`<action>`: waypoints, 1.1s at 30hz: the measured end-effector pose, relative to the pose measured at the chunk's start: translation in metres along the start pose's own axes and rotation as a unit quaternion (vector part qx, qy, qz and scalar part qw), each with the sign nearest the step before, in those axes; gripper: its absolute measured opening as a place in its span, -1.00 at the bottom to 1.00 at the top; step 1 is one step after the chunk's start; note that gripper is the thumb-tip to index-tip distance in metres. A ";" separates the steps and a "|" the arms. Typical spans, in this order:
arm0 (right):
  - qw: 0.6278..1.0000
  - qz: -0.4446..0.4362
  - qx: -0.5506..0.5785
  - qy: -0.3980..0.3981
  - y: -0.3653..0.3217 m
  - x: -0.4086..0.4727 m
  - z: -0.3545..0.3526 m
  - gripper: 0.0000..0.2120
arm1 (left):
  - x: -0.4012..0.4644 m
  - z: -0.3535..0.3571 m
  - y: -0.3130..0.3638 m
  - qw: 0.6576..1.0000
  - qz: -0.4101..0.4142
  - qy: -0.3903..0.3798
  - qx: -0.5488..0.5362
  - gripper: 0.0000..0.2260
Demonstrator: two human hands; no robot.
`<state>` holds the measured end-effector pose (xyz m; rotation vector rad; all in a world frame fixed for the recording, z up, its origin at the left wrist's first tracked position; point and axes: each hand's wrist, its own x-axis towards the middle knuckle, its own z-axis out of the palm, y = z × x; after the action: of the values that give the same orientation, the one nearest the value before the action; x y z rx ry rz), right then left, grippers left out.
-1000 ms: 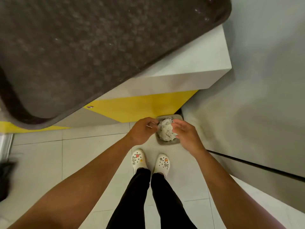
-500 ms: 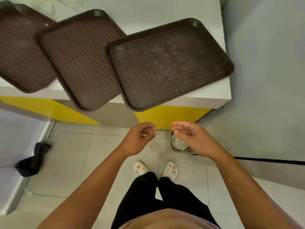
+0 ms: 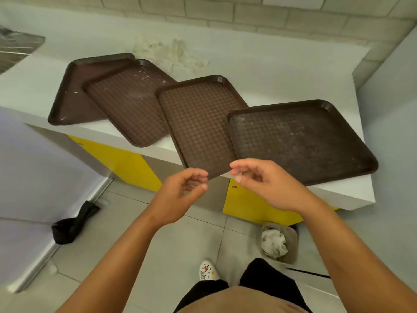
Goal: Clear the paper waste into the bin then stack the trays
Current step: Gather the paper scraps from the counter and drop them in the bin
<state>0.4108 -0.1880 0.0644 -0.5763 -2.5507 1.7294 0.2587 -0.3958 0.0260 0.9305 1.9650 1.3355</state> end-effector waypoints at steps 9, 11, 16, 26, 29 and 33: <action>0.999 -0.018 -0.048 0.006 -0.031 0.062 0.012 -0.68 | 0.035 -0.088 0.003 0.998 0.035 0.043 0.038 -0.80; 0.998 -0.016 -0.057 0.005 -0.033 0.079 0.012 -0.68 | 0.046 -0.101 0.000 0.997 0.036 0.052 0.040 -0.80; 0.997 -0.017 -0.074 0.014 -0.031 0.125 0.010 -0.67 | 0.087 -0.130 -0.015 0.997 0.029 0.043 0.054 -0.80; 0.988 0.010 -0.156 -0.018 -0.045 0.241 -0.027 -0.62 | 0.191 -0.203 -0.029 0.995 0.011 0.011 0.101 -0.76; 0.981 0.008 -0.192 -0.036 -0.051 0.274 -0.040 -0.61 | 0.223 -0.224 -0.037 0.993 0.018 0.009 0.119 -0.76; 0.971 0.006 -0.232 -0.061 -0.054 0.318 -0.054 -0.60 | 0.269 -0.246 -0.042 0.987 0.036 -0.004 0.158 -0.73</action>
<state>0.1092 -0.0607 0.0715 -0.5018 -3.0630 1.1955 -0.1001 -0.3220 0.0462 1.1610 2.1950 1.0716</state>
